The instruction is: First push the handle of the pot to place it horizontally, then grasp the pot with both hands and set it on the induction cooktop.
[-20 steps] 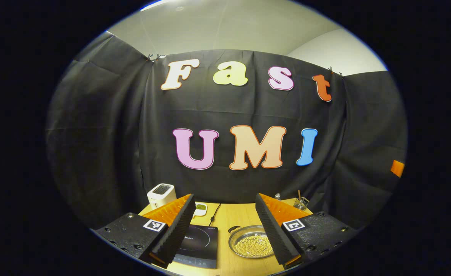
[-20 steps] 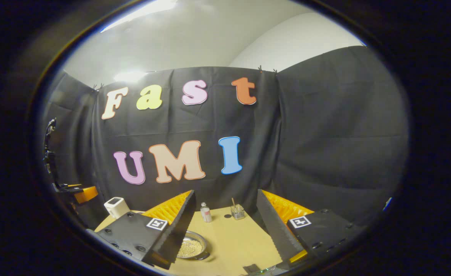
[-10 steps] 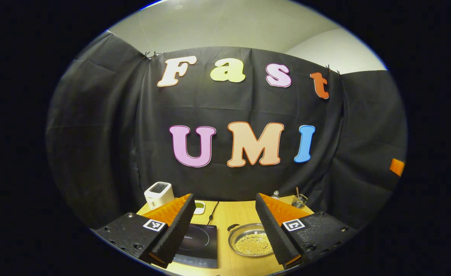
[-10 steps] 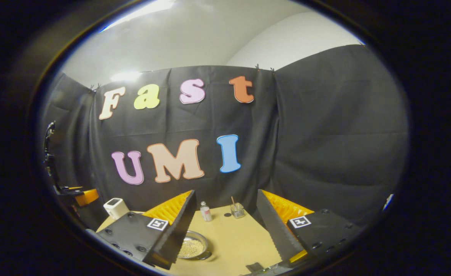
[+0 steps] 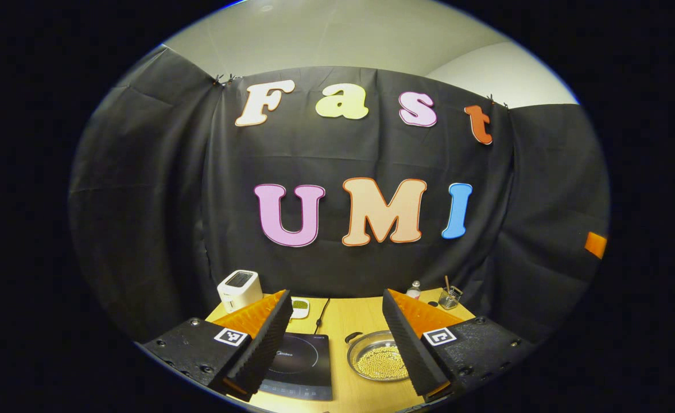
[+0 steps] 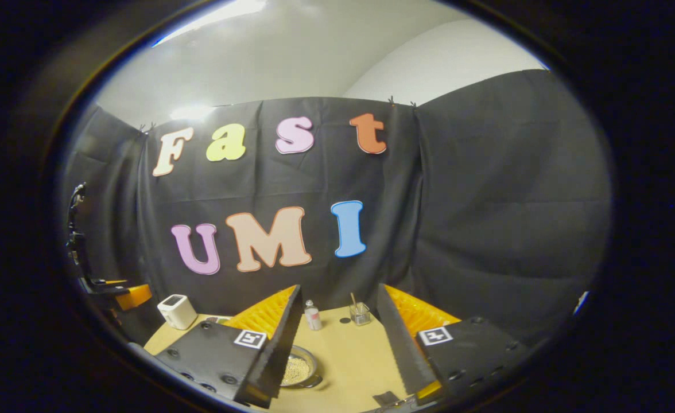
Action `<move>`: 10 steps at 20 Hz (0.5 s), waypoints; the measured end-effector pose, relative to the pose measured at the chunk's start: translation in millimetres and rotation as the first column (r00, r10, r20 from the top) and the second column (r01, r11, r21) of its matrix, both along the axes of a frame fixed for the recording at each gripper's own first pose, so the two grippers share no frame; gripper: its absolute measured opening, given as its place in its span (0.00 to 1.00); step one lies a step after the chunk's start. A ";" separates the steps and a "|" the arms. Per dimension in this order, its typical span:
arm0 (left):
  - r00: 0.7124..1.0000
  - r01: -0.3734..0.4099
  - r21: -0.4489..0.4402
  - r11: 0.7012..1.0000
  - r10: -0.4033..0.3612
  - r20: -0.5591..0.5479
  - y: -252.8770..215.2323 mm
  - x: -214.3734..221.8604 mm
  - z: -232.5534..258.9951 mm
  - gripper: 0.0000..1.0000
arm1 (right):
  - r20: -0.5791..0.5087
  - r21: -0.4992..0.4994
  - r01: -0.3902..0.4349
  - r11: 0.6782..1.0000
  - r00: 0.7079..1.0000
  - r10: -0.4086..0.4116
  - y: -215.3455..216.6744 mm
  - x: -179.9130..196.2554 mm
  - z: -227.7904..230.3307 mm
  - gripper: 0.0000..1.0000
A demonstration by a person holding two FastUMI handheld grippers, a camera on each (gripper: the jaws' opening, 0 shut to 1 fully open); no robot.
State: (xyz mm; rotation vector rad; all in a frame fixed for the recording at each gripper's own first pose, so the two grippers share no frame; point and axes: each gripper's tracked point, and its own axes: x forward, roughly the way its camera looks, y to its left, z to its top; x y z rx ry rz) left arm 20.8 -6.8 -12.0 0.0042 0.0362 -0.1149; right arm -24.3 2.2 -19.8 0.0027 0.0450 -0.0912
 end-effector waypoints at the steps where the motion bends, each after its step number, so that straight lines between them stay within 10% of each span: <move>1: 1.000 0.004 -0.001 1.000 -0.004 -0.001 1.4 0.4 -2.0 0.92 | -0.002 0.003 -0.020 1.000 1.000 0.020 6.1 2.9 -2.0 0.65; 5: 1.000 0.023 -0.015 1.000 -0.023 -0.013 9.7 2.8 -13.0 0.92 | -0.007 -0.057 -0.014 0.998 1.000 0.014 20.8 -1.7 -10.2 0.15; 10: 0.999 0.020 -0.018 1.000 -0.020 -0.032 34.1 6.8 -29.2 0.95 | -0.067 -0.044 -0.048 0.998 0.997 0.045 53.5 0.7 -43.7 0.05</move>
